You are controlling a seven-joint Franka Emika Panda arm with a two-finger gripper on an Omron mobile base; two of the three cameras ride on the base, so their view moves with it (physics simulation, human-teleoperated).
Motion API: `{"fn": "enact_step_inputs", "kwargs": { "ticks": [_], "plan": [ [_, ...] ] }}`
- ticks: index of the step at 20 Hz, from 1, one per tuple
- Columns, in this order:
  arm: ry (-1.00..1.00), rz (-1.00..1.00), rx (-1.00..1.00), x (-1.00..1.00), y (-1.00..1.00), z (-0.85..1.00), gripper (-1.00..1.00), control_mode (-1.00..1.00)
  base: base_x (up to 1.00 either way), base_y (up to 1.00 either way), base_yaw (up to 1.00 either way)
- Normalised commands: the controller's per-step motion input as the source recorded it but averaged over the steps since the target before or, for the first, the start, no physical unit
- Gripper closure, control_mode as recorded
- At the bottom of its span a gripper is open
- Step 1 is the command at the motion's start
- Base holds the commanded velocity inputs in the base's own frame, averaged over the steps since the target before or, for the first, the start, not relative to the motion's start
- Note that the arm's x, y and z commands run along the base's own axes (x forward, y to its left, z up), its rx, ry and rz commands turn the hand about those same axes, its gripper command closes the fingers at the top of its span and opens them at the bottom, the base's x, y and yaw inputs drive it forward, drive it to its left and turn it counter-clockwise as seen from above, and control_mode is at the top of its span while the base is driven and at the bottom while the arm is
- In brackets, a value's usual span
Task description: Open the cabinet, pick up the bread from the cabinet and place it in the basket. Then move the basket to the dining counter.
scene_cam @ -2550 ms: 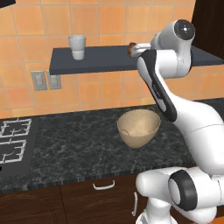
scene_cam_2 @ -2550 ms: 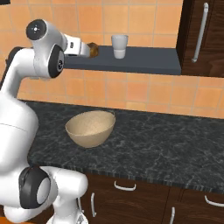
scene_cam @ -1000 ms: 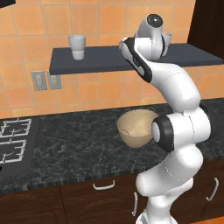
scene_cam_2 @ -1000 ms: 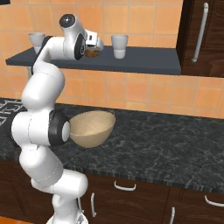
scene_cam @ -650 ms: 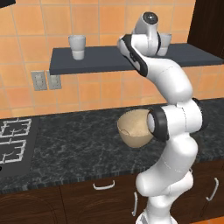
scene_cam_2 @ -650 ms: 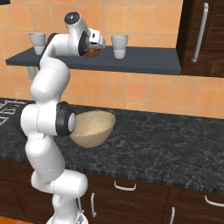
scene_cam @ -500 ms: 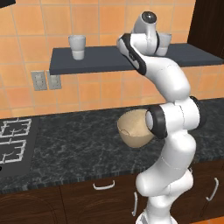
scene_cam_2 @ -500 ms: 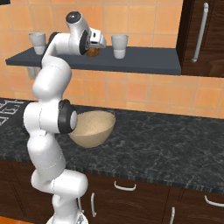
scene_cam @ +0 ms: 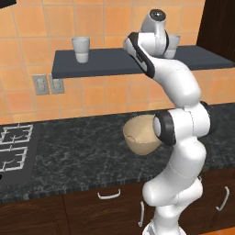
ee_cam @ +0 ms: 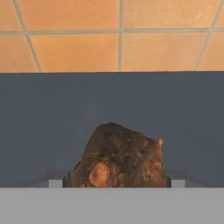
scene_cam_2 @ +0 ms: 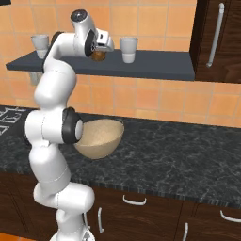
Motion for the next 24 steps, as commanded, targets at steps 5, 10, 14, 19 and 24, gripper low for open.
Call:
{"fn": "enact_step_inputs", "kwargs": {
  "ticks": [5, 10, 14, 19, 24],
  "plan": [
    [0.05, 0.04, 0.04, -0.99, 0.05, -0.03, 1.0, -1.0, 0.0, 0.0, 0.0],
    [0.28, 0.04, 0.0, -1.0, 0.03, 0.0, 1.0, -1.0, 0.0, 0.0, 0.0],
    [0.08, 0.04, 0.0, -1.0, 0.0, -0.21, 1.0, -1.0, 0.0, 0.0, 0.0],
    [0.01, 0.01, 0.01, -1.0, 0.0, -0.39, 1.0, -1.0, 0.0, 0.0, 0.0],
    [0.02, 0.0, 0.05, -1.0, 0.0, -1.0, 1.0, -1.0, 0.0, 0.0, 0.0]
  ]
}}
